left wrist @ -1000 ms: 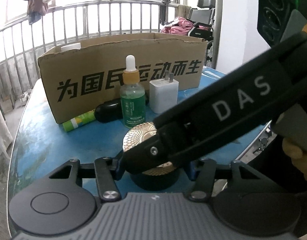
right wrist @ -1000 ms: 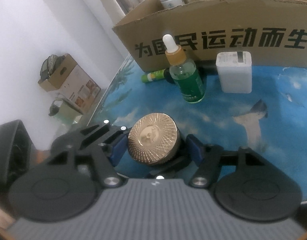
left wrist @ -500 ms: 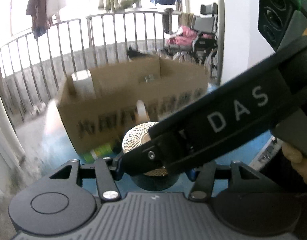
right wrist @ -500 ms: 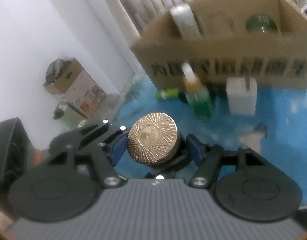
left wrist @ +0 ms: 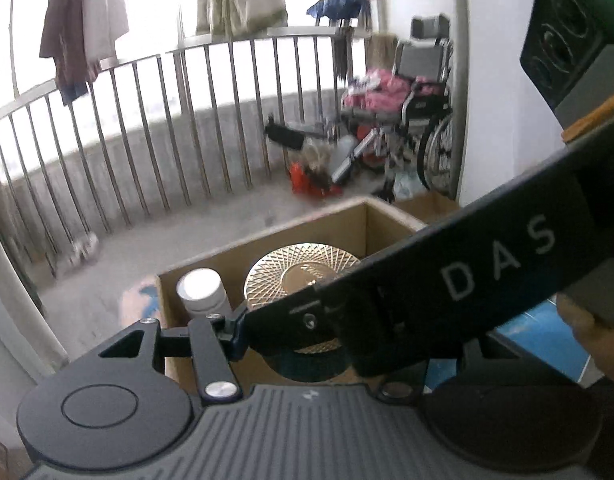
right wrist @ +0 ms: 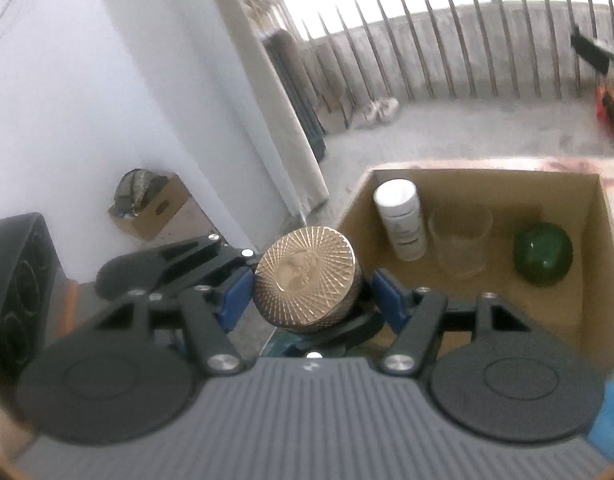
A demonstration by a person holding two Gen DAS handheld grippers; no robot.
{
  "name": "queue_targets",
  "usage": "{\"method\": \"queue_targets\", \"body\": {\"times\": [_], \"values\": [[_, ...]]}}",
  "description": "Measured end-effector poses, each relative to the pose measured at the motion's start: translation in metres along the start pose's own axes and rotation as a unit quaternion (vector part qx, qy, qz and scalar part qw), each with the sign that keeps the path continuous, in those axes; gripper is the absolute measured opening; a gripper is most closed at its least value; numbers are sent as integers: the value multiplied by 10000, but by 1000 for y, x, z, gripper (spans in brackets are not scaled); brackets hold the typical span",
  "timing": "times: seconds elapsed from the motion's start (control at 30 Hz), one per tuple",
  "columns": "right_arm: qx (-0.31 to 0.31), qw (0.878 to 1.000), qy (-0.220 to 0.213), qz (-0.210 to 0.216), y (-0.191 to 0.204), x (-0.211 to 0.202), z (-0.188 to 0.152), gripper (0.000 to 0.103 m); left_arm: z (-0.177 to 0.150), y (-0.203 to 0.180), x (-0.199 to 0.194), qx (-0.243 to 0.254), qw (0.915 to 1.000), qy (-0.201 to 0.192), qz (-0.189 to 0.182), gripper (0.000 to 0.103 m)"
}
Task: Organize rigid objects
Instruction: 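Lower the gold-lidded jar into the box and open both tools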
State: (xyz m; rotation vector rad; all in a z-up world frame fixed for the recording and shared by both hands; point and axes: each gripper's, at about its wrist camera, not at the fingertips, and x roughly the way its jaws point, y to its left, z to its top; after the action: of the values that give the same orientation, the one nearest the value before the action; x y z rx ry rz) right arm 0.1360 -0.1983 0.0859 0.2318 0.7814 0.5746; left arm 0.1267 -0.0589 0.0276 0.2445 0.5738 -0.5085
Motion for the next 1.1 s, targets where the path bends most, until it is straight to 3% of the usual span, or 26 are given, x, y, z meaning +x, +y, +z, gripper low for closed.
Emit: {"method": "queue_targets", "body": {"times": [0.17, 0.33, 0.47, 0.67, 0.73, 0.8, 1.1], "values": [[692, 9954, 651, 156, -60, 57, 34, 66, 8, 25, 62, -194, 9967, 778, -106, 57], [1302, 9845, 1135, 299, -101, 106, 28, 65, -1, 41, 112, -340, 9882, 1487, -175, 57], [1608, 9759, 1430, 360, -122, 135, 19, 65, -7, 45, 135, -188, 9825, 1851, -30, 57], [1907, 9661, 1673, 484, -139, 165, 17, 64, -12, 57, 150, -150, 9766, 2147, 42, 58], [1961, 9638, 1735, 499, -138, 174, 17, 64, -13, 60, 151, -118, 9756, 2188, 112, 62], [1995, 9622, 1789, 477, -141, 181, 18, 63, -12, 62, 149, -89, 9760, 2159, 257, 68], [2162, 9569, 1885, 456, -142, 190, 15, 62, -15, 60, 137, -22, 9799, 1985, 187, 69]]}}
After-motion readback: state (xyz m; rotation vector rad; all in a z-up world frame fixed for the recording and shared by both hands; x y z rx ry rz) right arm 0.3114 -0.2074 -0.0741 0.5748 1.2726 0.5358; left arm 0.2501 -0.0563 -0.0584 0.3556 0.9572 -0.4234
